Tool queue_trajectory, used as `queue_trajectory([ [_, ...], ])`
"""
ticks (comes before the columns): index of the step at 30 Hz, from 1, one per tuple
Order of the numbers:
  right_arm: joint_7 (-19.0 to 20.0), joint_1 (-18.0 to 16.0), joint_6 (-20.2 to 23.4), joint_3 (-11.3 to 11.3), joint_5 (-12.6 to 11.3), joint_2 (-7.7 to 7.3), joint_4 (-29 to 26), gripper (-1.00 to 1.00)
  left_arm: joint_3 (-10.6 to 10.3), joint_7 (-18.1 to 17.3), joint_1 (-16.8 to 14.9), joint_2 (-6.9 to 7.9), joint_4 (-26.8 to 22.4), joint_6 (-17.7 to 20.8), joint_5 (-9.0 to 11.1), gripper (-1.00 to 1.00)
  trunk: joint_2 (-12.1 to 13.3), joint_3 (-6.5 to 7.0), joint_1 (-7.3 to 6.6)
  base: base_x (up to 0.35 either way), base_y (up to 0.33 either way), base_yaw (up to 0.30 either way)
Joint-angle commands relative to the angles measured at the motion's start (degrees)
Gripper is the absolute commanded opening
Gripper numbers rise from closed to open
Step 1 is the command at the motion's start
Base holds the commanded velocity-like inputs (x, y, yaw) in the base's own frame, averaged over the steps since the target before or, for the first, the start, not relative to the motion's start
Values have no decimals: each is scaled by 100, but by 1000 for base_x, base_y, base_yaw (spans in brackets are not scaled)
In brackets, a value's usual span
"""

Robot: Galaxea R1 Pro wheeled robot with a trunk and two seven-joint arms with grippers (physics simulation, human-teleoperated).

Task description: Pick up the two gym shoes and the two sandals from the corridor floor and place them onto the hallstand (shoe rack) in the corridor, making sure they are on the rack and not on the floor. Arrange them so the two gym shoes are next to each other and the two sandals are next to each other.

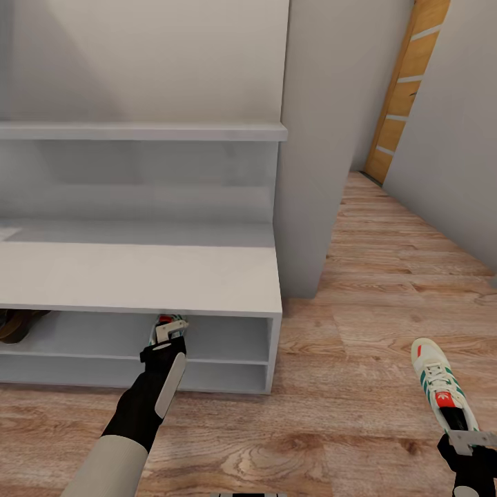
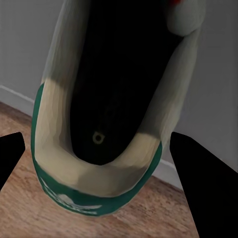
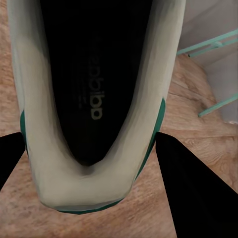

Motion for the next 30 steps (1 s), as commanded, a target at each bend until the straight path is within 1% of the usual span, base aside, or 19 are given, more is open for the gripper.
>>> queue_trajectory([
  [1, -3, 0, -3, 0, -5, 0, 0, -100, 0, 1, 0, 0, 0, 1, -3, -100, 0, 0, 0, 0, 0, 0],
  [15, -3, 0, -3, 1, -5, 0, 0, -100, 0, 1, -1, 0, 6, 1, -4, -100, 0, 0, 0, 0, 0, 0],
  [21, -5, 0, -3, -2, -5, 0, 0, -100, 0, 1, 0, 0, 113, -6, -4, -100, 0, 0, 0, 0, 0, 0],
  [30, -5, 0, -3, -4, -5, 0, 0, -100, 0, 1, -1, 0, 139, -7, -4, -100, 0, 0, 0, 0, 0, 0],
])
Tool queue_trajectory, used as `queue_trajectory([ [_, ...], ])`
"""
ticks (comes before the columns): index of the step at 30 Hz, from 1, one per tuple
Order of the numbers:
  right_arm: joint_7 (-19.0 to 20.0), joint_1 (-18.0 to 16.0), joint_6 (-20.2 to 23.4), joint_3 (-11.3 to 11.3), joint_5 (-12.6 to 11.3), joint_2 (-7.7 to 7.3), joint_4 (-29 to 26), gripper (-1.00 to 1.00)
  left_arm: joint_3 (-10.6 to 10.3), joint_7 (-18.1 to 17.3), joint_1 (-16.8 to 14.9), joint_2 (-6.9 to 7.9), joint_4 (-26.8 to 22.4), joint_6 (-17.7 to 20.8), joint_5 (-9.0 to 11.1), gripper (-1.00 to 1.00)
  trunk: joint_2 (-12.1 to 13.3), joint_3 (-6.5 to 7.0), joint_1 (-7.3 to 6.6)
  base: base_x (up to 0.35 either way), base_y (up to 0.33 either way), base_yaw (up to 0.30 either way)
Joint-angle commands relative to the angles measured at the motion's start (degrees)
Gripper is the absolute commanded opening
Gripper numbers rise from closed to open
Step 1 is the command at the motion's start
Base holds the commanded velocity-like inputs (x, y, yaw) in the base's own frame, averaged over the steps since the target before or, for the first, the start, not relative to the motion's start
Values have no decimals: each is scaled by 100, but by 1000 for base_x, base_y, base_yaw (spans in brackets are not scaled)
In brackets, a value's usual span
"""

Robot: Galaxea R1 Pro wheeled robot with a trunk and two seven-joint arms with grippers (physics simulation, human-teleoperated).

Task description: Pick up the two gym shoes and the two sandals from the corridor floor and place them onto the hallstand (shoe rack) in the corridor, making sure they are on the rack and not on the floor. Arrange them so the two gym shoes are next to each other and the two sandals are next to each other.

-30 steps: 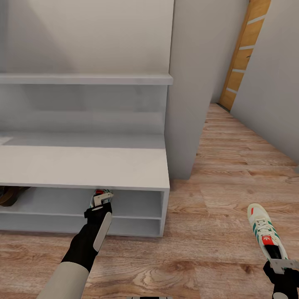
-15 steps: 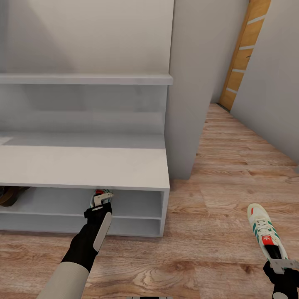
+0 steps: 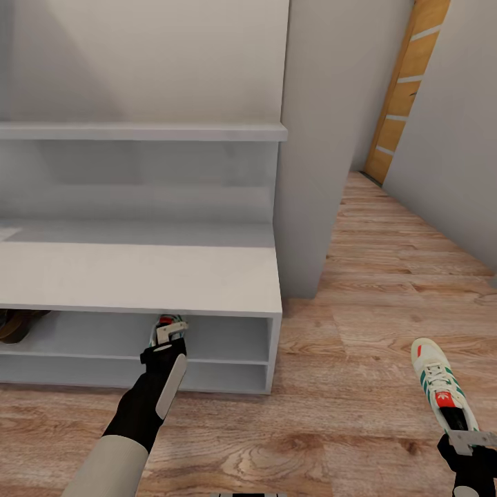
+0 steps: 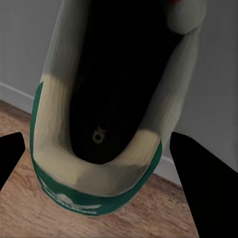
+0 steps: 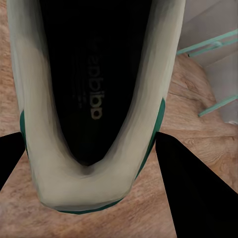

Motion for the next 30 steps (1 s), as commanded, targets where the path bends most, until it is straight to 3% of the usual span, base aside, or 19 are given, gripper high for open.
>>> queue_trajectory([
  [1, -5, 0, -3, 1, -5, 0, 0, -100, 8, 4, 2, 2, 34, 38, 22, -100, 1, -1, 1, 0, 0, 0],
  [30, -4, 0, -3, -1, -5, 0, 0, -100, 0, 4, 4, 2, 19, 38, 30, -100, 1, -1, 1, 22, 0, 0],
])
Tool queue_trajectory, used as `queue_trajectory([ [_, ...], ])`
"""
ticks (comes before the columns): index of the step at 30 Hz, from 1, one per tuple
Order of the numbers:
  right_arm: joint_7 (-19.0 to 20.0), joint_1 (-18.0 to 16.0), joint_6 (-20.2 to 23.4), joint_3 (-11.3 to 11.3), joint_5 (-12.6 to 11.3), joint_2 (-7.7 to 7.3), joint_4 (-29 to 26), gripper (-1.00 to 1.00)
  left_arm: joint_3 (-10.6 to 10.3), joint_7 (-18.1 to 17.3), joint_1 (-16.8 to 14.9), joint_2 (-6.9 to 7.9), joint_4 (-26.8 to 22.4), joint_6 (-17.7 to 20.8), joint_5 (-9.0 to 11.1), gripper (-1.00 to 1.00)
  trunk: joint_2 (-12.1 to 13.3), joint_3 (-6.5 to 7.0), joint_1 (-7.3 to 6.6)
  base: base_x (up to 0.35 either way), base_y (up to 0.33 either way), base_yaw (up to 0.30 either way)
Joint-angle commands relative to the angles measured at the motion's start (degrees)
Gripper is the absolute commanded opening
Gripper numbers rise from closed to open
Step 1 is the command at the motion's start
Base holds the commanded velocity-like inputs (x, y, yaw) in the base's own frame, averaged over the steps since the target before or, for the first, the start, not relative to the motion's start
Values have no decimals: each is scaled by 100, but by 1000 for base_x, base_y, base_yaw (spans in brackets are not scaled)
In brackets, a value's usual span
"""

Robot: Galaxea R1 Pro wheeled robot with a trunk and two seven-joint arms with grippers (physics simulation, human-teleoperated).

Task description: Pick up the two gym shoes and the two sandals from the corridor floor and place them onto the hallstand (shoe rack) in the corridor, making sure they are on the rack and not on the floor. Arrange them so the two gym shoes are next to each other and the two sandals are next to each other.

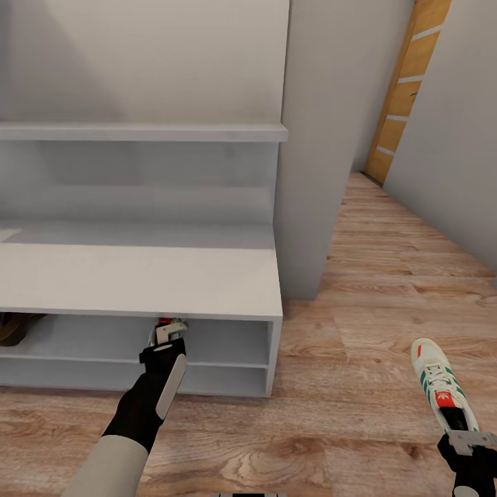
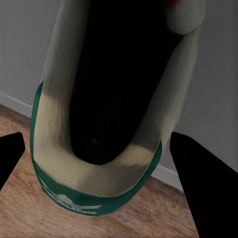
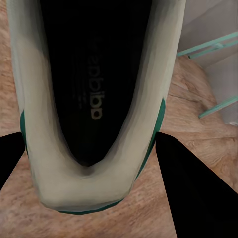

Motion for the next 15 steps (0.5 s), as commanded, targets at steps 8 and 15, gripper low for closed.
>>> queue_trajectory([
  [8, -4, 0, -3, 4, -5, 0, 0, -100, 1, -7, 2, 1, 30, -18, 137, -100, 1, -1, 1, 65, 0, 0],
  [15, -5, 0, -3, 3, -5, 0, 0, -100, -1, -7, 1, 1, 30, -18, 137, -100, 1, -1, 1, 13, 0, 0],
])
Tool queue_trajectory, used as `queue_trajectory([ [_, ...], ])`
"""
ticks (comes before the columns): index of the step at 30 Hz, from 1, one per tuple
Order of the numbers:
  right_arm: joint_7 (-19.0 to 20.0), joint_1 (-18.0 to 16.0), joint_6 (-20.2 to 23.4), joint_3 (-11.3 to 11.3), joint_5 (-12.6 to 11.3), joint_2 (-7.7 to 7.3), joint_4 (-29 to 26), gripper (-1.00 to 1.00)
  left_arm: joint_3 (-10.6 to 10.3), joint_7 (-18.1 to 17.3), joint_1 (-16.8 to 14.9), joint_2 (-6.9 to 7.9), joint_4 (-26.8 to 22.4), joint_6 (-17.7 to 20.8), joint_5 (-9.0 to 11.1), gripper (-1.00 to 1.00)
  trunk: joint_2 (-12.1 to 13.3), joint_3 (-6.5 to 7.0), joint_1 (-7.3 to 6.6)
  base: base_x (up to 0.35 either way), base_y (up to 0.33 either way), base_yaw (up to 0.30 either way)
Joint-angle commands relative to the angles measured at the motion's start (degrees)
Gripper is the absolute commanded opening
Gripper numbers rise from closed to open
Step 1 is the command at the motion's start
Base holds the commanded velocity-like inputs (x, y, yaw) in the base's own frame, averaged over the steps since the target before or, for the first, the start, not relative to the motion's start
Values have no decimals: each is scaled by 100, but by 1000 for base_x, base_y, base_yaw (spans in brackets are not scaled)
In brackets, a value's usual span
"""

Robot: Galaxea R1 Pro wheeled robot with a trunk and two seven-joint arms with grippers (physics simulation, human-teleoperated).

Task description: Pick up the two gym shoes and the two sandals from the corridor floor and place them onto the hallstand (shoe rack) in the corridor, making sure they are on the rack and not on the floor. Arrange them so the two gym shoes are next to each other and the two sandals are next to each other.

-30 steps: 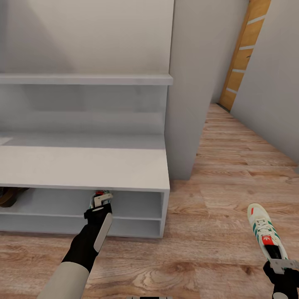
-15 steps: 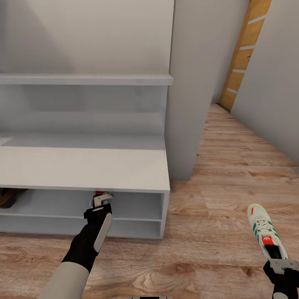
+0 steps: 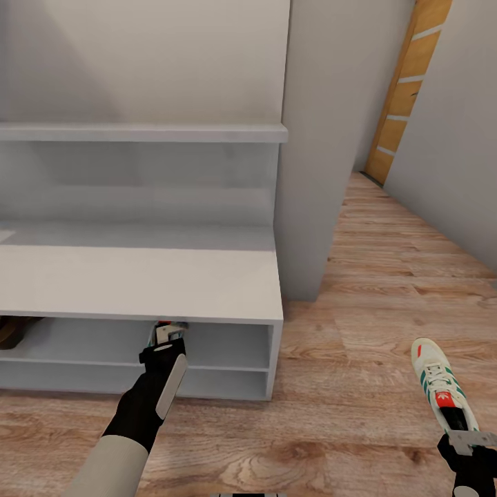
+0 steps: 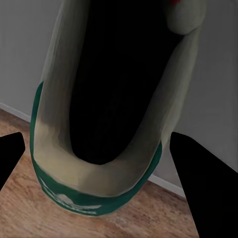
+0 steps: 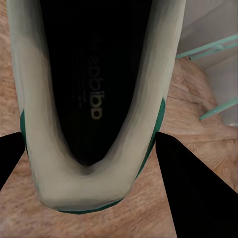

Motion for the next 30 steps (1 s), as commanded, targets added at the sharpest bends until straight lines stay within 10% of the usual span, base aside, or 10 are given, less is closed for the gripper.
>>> queue_trajectory([
  [1, -5, 0, -3, -2, -5, 0, 0, -100, 0, -7, 4, 0, 29, -23, 148, -100, 1, -1, 1, 5, 0, 0],
  [30, -5, 0, -3, -2, -5, 0, 0, -100, 4, -7, 5, 0, 29, -23, 149, -100, 1, -1, 1, 16, 0, 0],
])
